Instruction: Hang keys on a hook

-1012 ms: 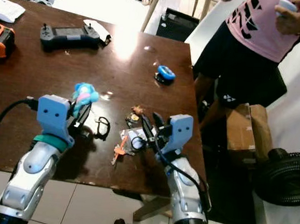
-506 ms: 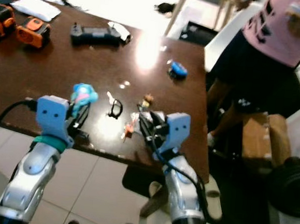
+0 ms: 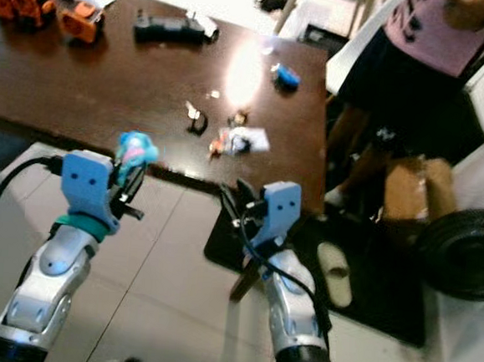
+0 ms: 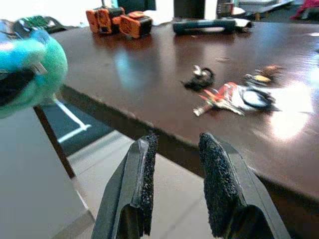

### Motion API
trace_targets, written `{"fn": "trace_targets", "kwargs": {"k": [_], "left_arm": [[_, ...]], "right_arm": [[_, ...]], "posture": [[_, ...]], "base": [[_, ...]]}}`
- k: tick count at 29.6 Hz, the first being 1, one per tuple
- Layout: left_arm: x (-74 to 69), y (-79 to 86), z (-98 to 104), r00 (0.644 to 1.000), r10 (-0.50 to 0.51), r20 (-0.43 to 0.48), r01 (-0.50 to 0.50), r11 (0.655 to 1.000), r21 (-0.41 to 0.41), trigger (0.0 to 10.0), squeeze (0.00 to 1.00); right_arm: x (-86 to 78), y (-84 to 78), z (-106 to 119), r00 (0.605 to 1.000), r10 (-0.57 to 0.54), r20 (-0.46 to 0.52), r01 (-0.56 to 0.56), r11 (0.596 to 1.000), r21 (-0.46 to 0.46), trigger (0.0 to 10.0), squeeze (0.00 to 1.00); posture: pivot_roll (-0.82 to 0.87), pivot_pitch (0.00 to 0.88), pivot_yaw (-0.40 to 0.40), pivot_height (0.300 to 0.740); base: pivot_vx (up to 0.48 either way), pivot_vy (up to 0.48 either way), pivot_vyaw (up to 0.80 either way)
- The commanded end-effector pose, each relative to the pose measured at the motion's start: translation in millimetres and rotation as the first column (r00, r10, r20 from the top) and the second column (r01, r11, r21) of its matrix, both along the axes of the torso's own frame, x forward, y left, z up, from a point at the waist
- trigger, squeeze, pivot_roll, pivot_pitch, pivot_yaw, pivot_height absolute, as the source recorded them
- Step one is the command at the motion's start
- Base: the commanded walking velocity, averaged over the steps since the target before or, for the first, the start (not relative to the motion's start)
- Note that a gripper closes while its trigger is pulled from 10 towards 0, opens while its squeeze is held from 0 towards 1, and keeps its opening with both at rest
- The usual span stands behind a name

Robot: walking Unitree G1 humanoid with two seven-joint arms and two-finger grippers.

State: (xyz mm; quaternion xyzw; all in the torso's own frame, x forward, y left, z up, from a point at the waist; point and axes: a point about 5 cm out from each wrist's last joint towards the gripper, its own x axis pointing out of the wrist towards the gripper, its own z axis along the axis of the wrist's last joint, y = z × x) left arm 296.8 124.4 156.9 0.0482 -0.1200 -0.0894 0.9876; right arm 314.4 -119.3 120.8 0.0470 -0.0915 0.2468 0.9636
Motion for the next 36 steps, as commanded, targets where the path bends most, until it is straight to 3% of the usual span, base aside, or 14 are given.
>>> {"fn": "trace_targets", "kwargs": {"k": [1, 10, 18, 28, 36], "left_arm": [[-1.7, -2.4, -3.3, 1.0, -0.014, -0.006, 0.014, 1.0, 0.021, 10.0, 0.0], [-1.2, -1.5, -4.5, 0.999, 0.005, -0.045, -0.004, 1.0, 0.014, 10.0, 0.0], [4.5, -9.6, 22.3, 0.999, -0.021, 0.043, 0.019, 0.999, 0.046, 10.0, 0.0], [6.5, -16.0, 24.4, 0.999, -0.038, 0.011, 0.038, 0.999, 0.016, 10.0, 0.0], [2.6, -23.7, 18.9, 0.996, -0.09, 0.008, 0.089, 0.993, 0.075, 10.0, 0.0]], "right_arm": [[-2.3, -1.2, -5.6, 1.0, 0.004, -0.012, -0.004, 1.0, -0.017, 10.0, 0.0], [-3.1, 2.4, -4.2, 1.0, 0.028, 0.005, -0.028, 0.999, -0.037, 10.0, 0.0], [-3.2, 5.9, -3.3, 0.999, 0.045, 0.013, -0.044, 0.998, -0.04, 10.0, 0.0], [-5.8, 7.3, -6.6, 0.999, 0.046, 0.005, -0.045, 0.998, -0.037, 10.0, 0.0], [-7.0, 8.8, -8.2, 0.999, 0.046, -0.001, -0.046, 0.998, -0.031, 10.0, 0.0]], "posture": [[-0.07, 0.059, -0.087, 0.74], [-0.07, 0.059, -0.087, 0.74], [-0.07, 0.06, -0.085, 0.74], [-0.08, 0.066, -0.074, 0.74], [-0.08, 0.072, -0.067, 0.74]], "base": [[0.0, 0.0, 0.0], [0.0, 0.0, 0.62], [0.0, 0.0, 0.79], [0.0, 0.0, 0.79], [0.0, 0.0, 0.79]]}}
